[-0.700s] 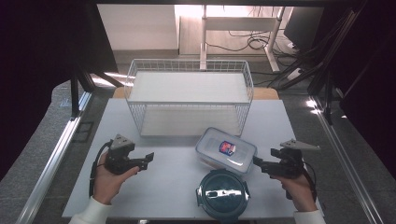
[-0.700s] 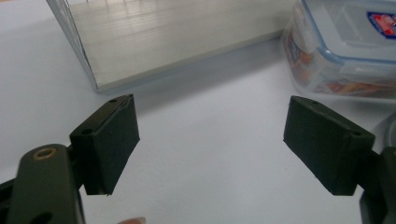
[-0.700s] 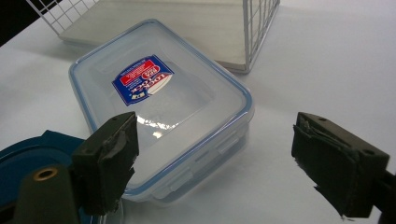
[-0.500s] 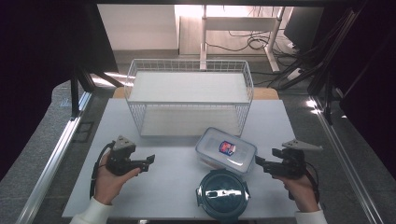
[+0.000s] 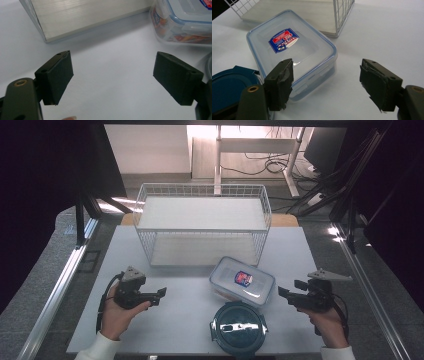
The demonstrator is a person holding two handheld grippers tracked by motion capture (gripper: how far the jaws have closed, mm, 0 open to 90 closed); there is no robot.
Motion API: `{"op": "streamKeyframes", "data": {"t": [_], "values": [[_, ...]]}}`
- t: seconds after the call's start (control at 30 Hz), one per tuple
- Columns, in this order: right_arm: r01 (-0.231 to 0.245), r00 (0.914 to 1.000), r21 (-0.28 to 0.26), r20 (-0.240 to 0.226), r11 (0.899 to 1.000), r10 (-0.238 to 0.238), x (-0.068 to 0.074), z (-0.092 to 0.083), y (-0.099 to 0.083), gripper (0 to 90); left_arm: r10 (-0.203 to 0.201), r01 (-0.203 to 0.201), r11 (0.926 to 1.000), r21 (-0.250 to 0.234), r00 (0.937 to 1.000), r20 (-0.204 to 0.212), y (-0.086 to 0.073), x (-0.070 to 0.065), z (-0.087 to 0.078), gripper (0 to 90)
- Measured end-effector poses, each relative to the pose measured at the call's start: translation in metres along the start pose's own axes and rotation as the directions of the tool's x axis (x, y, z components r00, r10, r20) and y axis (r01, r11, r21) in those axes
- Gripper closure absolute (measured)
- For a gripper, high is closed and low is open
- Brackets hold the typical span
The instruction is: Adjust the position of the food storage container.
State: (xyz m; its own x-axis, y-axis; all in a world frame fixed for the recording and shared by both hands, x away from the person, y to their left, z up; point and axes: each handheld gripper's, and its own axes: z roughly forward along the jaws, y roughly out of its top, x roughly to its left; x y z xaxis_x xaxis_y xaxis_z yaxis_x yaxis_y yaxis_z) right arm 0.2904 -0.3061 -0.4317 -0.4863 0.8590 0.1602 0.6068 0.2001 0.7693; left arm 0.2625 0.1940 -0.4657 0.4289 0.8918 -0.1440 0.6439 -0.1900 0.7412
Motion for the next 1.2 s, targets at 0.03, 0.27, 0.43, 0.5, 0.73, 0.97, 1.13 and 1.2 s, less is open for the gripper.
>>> {"op": "streamKeyframes", "data": {"t": [0.03,0.27,0.43,0.5,0.73,0.97,1.13,1.2], "values": [[0.001,1.0,0.004,-0.008,1.0,-0.001,0.0,0.0,0.001,28.3,0.003,-0.003,1.0,0.002,1.0,0.002,0.0,0.0,0.0,15.6],[0.028,0.9987,0.032,-0.042,0.999,-0.027,0.002,0.002,0.001,36.3,-0.004,0.004,1.0,0.005,0.9999,0.01,0.001,0.001,0.0,15.6],[0.05,0.9968,0.072,-0.066,0.996,-0.045,0.003,0.002,0.002,46.9,-0.002,0.001,0.9999,0.017,0.9998,0.018,0.0,0.0,0.002,15.5],[0.07,0.9945,0.093,-0.085,0.993,-0.062,0.005,0.004,0.002,52.3,0.002,-0.002,0.9998,0.018,0.9999,0.017,0.0,0.0,0.003,15.5],[0.152,0.9795,0.156,-0.156,0.976,-0.127,0.015,0.01,0.003,70.6,0.012,-0.012,0.9993,0.035,0.9998,0.016,-0.001,0.0,0.005,15.5],[0.281,0.9447,0.205,-0.231,0.937,-0.233,0.033,0.019,0.005,87.0,0.019,-0.019,0.9989,0.043,0.9996,0.021,-0.002,-0.003,0.008,15.4],[0.361,0.9167,0.23,-0.266,0.904,-0.298,0.044,0.023,0.006,88.5,0.022,-0.023,0.9986,0.047,0.9995,0.021,-0.002,-0.004,0.009,15.4],[0.382,0.9083,0.241,-0.276,0.892,-0.315,0.048,0.026,0.006,88.6,0.018,-0.019,0.9987,0.047,0.9996,0.023,-0.003,-0.004,0.009,15.4]]}}
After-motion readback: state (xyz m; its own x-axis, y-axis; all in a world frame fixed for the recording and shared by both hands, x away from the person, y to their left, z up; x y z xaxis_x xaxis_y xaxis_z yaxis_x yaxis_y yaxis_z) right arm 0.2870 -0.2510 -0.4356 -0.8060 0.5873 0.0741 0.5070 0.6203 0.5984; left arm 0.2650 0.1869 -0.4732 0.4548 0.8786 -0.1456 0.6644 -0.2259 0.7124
